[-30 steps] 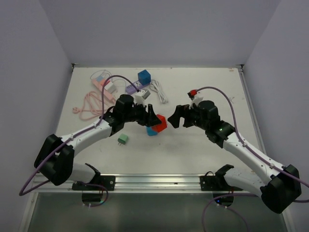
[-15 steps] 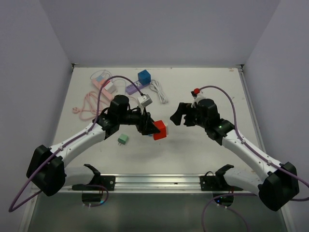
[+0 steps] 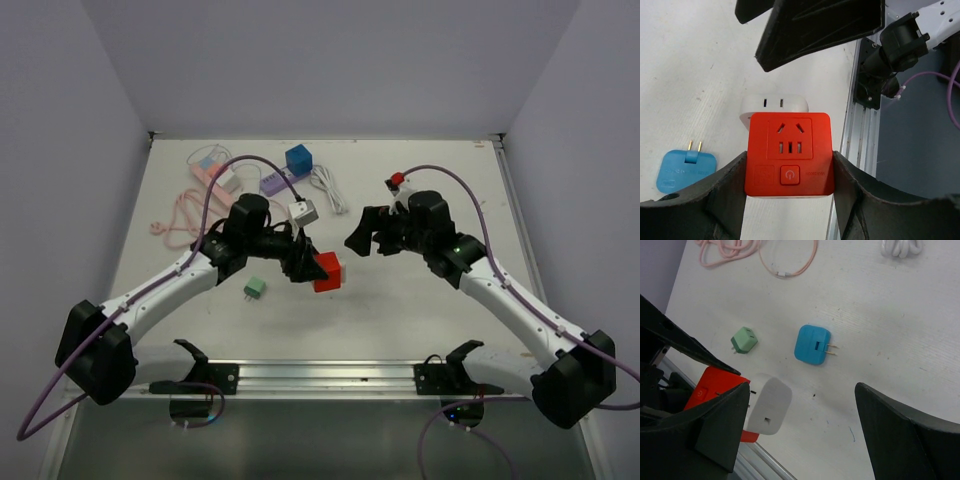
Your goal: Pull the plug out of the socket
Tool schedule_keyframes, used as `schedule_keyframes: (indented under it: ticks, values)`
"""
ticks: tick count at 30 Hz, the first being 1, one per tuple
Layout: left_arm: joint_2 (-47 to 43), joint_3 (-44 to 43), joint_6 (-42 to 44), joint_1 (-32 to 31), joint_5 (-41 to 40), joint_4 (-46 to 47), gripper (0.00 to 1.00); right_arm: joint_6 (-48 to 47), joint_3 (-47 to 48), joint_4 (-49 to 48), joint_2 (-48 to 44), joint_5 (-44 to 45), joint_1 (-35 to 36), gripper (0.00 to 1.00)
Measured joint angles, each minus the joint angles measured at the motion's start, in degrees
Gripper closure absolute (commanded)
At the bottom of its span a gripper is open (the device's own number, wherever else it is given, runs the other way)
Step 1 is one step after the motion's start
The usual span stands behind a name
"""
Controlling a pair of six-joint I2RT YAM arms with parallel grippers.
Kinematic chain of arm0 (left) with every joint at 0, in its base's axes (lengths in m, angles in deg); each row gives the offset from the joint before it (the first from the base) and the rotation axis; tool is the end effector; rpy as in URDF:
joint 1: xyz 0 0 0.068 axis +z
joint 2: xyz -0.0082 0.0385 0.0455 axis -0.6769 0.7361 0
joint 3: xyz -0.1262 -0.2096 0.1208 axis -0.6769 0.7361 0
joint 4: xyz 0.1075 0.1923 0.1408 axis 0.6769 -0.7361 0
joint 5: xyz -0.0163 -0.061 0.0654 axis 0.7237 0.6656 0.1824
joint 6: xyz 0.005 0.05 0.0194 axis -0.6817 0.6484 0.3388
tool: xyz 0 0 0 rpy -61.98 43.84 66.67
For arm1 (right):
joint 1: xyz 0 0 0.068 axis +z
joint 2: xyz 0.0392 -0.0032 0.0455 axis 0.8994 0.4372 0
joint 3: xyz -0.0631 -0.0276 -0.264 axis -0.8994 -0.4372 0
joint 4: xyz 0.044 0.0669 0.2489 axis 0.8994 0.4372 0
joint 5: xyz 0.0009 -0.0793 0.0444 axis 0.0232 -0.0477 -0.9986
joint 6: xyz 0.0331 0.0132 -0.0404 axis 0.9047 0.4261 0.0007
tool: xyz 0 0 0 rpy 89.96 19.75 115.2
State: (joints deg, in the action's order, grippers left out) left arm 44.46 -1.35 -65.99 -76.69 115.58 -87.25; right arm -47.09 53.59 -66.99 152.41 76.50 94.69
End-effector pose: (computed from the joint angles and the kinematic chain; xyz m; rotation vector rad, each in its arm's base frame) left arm 0.2109 -0.1735 0.2747 0.9853 1.9280 -1.2610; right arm 0.2091 0.1329 0.2988 -0.2267 2.1572 0.8225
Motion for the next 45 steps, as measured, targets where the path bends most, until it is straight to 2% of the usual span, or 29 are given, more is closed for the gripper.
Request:
schedule_keyframes:
  ticks: [7,13,22,45]
  values:
    - [0.24,-4.17,9.22,-0.81,-3.39,-5.77,1.0,-0.33,11.43,7.82,6.45,-1.73,0.02,0.09]
    - [0.96,-7.06,14.08,-5.25,-8.09,-8.63,1.0,-0.31,17.33,13.16,11.52,-0.02,2.08,0.09]
    - [1.4,-10.32,17.25,-9.53,-13.66,-11.47,1.0,0.26,19.43,18.36,16.57,4.85,4.28,0.1]
    - [0.81,-9.66,17.94,-10.36,-25.2,-13.11,1.0,1.16,19.19,21.4,17.49,11.93,4.37,0.1]
